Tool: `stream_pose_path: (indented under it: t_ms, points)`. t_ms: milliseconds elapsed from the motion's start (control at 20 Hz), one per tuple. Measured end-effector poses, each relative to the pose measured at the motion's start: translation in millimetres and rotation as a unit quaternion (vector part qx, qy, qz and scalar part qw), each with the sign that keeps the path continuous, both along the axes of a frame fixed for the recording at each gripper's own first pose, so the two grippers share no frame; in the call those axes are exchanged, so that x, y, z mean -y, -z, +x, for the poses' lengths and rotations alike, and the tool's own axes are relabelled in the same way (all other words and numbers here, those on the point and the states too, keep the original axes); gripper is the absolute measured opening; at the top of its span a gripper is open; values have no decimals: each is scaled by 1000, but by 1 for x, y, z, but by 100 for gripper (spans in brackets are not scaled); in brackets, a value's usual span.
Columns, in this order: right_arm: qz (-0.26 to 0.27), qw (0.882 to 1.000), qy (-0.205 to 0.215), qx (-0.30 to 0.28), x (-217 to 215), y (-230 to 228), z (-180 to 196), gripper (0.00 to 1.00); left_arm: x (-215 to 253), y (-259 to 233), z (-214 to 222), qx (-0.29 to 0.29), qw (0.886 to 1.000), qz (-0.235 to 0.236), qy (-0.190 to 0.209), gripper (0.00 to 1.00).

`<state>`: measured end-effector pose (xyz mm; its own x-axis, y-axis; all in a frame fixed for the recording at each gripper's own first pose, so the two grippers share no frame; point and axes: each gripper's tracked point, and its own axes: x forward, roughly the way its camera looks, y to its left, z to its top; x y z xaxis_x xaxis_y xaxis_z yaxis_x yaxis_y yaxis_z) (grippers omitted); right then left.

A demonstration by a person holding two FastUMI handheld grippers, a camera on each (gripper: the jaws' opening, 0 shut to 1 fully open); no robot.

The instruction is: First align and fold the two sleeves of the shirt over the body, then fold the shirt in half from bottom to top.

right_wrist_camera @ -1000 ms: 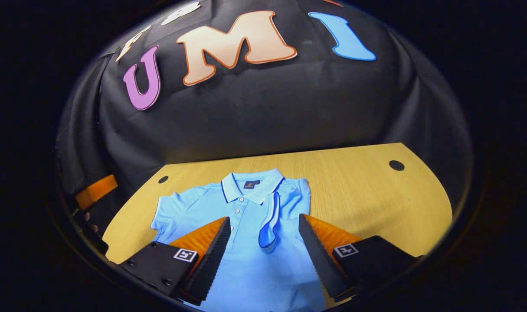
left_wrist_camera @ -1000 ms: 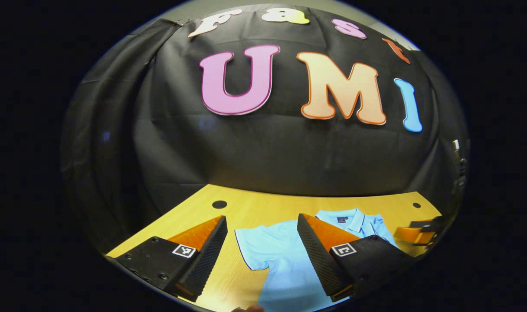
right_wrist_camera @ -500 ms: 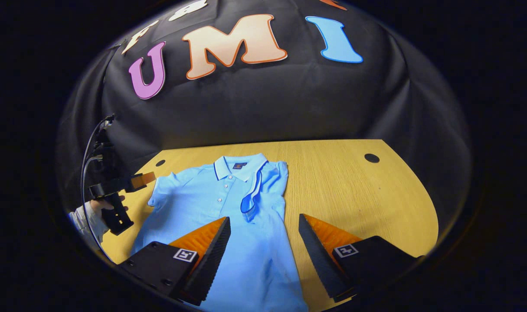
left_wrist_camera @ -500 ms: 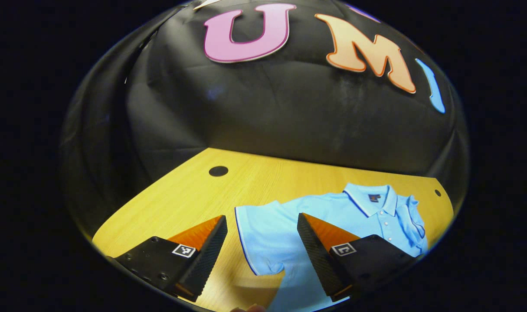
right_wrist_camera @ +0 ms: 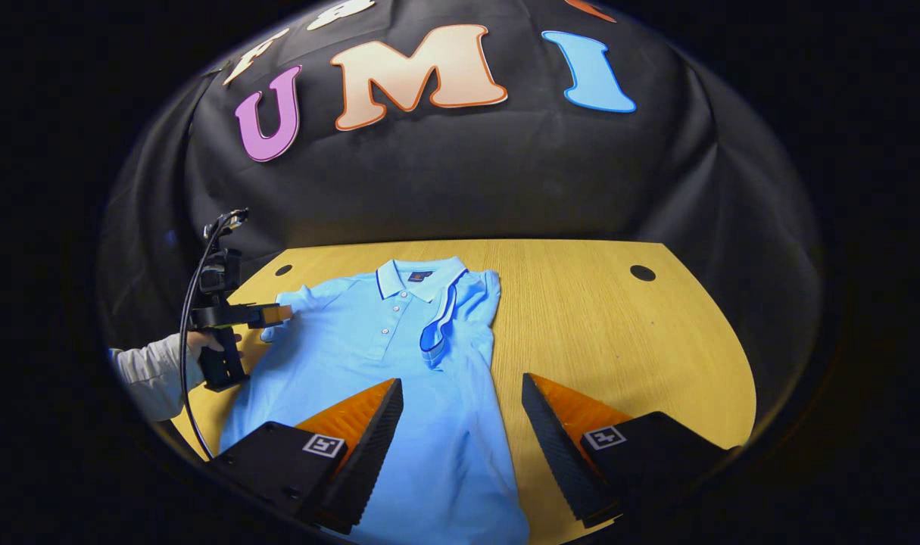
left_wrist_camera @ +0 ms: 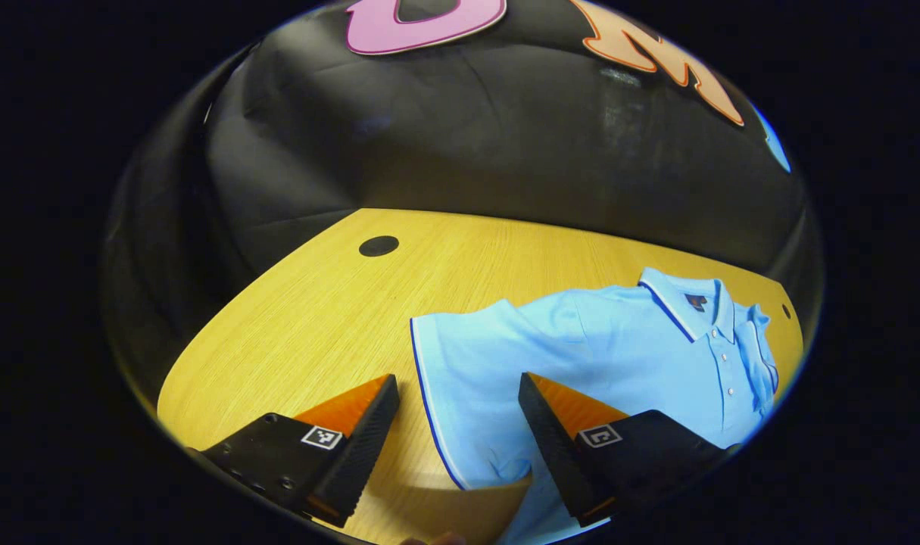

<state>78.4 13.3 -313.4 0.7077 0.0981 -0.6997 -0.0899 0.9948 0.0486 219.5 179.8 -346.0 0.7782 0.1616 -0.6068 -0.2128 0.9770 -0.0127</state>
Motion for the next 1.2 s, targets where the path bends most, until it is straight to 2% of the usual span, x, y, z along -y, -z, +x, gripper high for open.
stream_pose_path:
  t_ms: [100,200,350,450,700,950,1200]
  points:
    - [-7,1000,-1,3,5,-4,-3,98,2,1,1,5,1000,-8,2,99]
    - [0,1000,2,2,4,-7,-7,98,10,1,4,6,1000,-18,18,86]
    - [2,1000,7,1,9,-7,-12,98,27,-2,10,12,999,-35,35,36]
    - [1,1000,7,0,10,-8,-16,98,28,-2,15,19,999,-31,26,2]
    - [3,1000,12,9,17,-18,-21,98,55,-20,18,20,998,-43,41,0]
    - [10,999,25,18,22,-24,-22,98,105,-60,25,48,994,-29,91,0]
    - [16,999,28,12,19,-18,-25,98,166,-64,29,47,988,-16,149,0]
